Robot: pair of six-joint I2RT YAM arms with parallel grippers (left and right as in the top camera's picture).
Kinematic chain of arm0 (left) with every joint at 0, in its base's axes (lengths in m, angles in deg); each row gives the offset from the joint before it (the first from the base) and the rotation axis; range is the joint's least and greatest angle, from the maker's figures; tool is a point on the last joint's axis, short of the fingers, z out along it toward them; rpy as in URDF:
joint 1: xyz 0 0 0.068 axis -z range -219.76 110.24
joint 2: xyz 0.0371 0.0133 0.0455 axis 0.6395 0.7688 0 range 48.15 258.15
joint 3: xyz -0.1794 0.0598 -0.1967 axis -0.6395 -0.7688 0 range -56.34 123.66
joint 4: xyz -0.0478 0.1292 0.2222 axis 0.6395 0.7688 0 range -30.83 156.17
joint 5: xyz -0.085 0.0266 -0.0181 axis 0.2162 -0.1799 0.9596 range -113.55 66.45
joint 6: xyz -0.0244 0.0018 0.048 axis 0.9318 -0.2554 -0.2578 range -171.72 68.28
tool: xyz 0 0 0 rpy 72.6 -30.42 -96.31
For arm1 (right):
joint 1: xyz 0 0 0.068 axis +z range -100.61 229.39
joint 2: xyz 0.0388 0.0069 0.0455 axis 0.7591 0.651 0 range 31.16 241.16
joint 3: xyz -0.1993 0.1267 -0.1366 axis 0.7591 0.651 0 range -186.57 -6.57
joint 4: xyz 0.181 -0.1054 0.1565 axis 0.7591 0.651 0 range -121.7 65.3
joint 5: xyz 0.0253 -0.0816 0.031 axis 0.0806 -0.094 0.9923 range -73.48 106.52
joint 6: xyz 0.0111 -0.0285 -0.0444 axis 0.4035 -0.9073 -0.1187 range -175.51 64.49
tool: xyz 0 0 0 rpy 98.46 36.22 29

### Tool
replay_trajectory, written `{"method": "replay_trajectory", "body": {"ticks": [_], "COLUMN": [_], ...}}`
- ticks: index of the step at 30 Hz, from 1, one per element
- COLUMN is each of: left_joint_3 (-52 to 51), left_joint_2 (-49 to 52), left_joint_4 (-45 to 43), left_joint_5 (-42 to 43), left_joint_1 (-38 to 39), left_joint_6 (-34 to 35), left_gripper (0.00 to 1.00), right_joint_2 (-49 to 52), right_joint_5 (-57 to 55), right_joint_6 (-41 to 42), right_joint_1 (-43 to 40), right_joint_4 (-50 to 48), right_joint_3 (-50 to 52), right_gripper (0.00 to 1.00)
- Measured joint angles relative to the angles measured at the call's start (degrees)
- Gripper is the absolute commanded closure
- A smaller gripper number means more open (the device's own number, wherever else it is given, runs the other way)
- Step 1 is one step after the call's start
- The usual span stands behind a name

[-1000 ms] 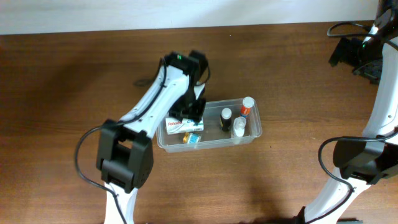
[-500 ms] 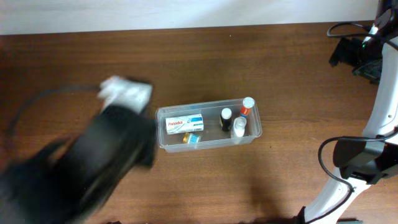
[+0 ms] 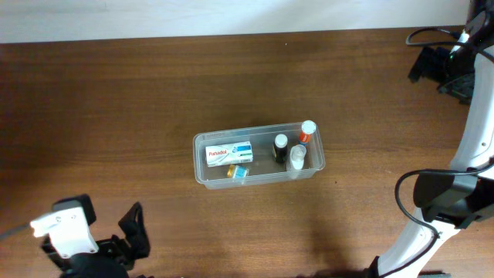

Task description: Pack container

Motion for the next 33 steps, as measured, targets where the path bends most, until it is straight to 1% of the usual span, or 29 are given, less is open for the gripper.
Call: {"method": "replay_trajectory", "body": {"ticks": [3, 7, 12, 14, 19, 25, 28, 33], "left_joint_3": [-8.8, -21.0, -31.9, -34.4, -38.4, -41.7, -42.3, -42.4], "left_joint_2": [-3.1, -2.3, 1.0, 2.2, 5.6, 9.0, 9.4, 9.4], "left_joint_4": [-12.3, -30.6, -46.7, -51.1, -57.2, -59.1, -61.1, -61.2], "left_joint_5": [0.2, 0.2, 0.0, 0.0, 0.9, 3.0, 4.2, 5.1], "left_joint_1": [0.0, 0.0, 0.0, 0.0, 0.0, 0.0, 0.0, 0.0], "left_joint_6": [3.4, 2.8, 2.1, 2.1, 2.0, 2.0, 2.1, 2.1], "left_gripper": [0.01, 0.01, 0.0, 0.0, 0.0, 0.0, 0.0, 0.01], "right_joint_2": [0.0, 0.0, 0.0, 0.0, 0.0, 0.0, 0.0, 0.0], "right_joint_5": [0.0, 0.0, 0.0, 0.0, 0.0, 0.0, 0.0, 0.0], "right_joint_6": [0.0, 0.0, 0.0, 0.0, 0.0, 0.0, 0.0, 0.0], "right_joint_1": [0.0, 0.0, 0.0, 0.0, 0.0, 0.0, 0.0, 0.0], "right_joint_4": [0.0, 0.0, 0.0, 0.0, 0.0, 0.0, 0.0, 0.0], "right_joint_3": [0.0, 0.0, 0.0, 0.0, 0.0, 0.0, 0.0, 0.0], "right_gripper": [0.02, 0.02, 0.02, 0.02, 0.02, 0.02, 0.02, 0.02]}}
